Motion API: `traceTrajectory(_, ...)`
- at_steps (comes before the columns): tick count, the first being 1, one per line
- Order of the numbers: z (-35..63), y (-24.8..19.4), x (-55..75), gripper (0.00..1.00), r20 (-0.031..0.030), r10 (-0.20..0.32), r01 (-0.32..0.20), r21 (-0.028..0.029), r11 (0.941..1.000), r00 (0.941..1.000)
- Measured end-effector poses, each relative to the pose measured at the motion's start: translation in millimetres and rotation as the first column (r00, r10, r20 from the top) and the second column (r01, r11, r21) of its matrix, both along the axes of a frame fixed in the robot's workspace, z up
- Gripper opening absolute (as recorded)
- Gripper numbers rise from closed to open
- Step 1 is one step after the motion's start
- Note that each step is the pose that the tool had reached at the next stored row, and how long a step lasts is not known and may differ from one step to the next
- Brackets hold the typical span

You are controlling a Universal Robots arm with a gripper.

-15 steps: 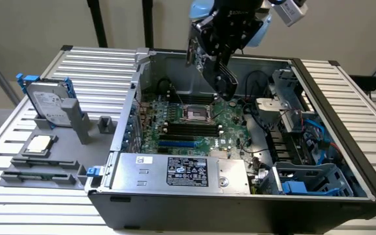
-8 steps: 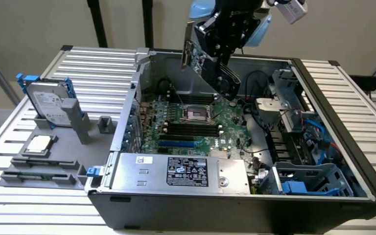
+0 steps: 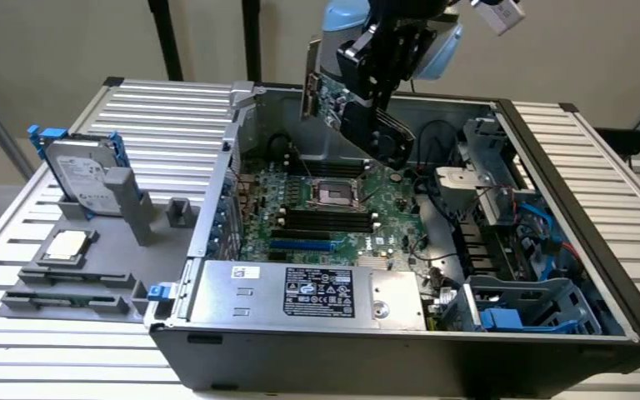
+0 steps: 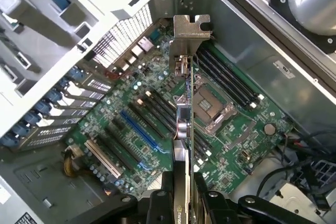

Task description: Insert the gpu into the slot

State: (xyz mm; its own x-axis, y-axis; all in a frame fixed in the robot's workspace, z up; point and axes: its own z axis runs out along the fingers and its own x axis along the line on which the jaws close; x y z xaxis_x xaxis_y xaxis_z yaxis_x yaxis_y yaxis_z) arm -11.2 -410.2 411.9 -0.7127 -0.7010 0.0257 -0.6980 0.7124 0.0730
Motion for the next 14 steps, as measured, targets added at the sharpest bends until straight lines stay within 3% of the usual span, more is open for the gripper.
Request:
traceTrajectory(4,0.0,0.0,0.0,0.26,0.0010,0.072,-0.072,-0.0001,0.9974,0.9974)
traceTrajectory(7,0.0,0.0,0.0,0.26,0.0030,0.127,-0.127,-0.0003,0.9920,0.9920)
traceTrajectory(11,0.0,0.0,0.0,0.26,0.0065,0.198,-0.198,-0.0001,0.9801,0.9801)
traceTrajectory(14,-0.2,0.0,-0.1,0.26,0.0085,0.248,-0.248,0.0046,0.9689,0.9688)
